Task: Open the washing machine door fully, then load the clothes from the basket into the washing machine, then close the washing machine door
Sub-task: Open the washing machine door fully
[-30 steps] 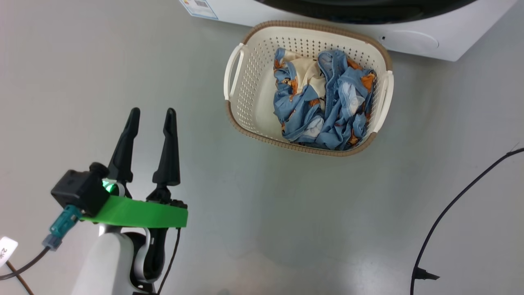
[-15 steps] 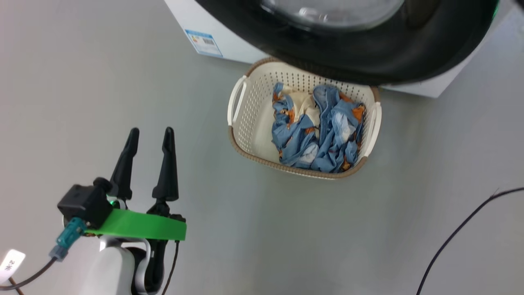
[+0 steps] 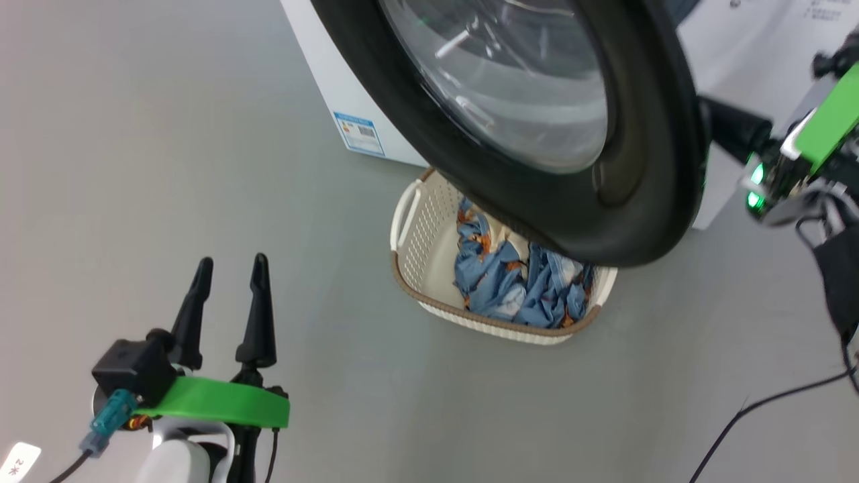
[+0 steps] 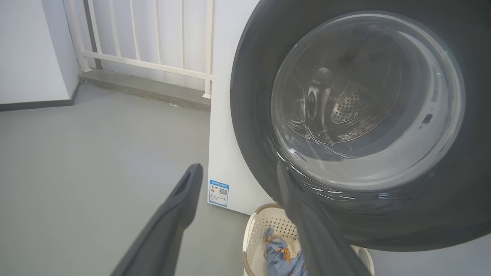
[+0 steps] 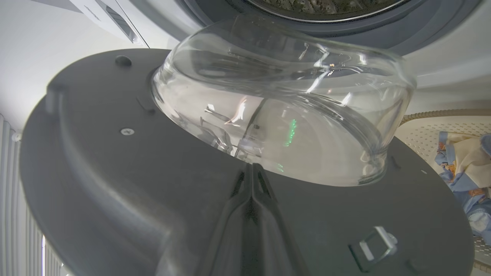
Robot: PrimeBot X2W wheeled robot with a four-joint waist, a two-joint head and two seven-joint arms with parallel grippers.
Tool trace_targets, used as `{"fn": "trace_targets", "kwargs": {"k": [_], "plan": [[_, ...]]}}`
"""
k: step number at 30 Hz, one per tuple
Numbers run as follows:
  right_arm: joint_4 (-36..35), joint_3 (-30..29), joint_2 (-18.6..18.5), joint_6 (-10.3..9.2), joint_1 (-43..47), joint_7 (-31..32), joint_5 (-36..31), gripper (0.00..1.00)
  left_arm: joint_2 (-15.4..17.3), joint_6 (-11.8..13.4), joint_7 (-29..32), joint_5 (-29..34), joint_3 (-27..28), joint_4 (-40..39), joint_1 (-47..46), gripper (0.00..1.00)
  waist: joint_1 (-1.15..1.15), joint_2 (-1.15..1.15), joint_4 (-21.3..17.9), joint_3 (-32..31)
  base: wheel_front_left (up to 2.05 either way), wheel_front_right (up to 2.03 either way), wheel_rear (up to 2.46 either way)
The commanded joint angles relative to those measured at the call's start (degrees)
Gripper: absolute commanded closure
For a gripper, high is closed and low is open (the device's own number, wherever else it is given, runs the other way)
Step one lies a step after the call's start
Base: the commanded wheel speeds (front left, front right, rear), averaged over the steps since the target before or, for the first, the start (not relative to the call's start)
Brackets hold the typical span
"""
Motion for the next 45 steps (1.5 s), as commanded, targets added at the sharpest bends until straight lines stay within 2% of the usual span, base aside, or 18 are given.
{"fn": "trace_targets", "kwargs": {"k": [1,17,23,33,45], "plan": [[-1.84,0.57,1.08,0.51,2.01,0.71,0.96,1.00,1.51,-0.39,-0.36,0.84,2.16,-0.86,0.31,0.00,0.00,0.00,1.28,-2.37,0.00,0.00,0.00],[-6.82,-1.35,6.30,0.51,16.73,3.69,3.72,1.00,1.51,-1.40,-0.36,4.36,4.11,1.81,4.35,0.00,0.00,0.00,7.03,-10.52,0.00,0.00,0.00],[-6.79,-1.34,8.02,0.51,18.45,5.05,3.80,1.00,1.53,-1.52,-0.36,4.84,4.17,2.37,4.43,0.00,0.00,0.00,9.27,-11.28,0.00,0.00,0.00],[-5.35,-1.12,10.43,0.51,17.86,6.66,2.70,1.00,1.58,-1.58,-0.36,5.15,5.36,1.44,5.72,0.00,0.00,0.00,9.58,-11.77,0.00,0.00,0.00],[-5.17,-2.55,11.32,0.51,18.52,7.59,1.89,1.00,1.61,-1.59,-0.36,5.13,4.93,1.80,5.90,0.00,0.00,0.00,9.22,-12.46,0.00,0.00,0.00]]}}
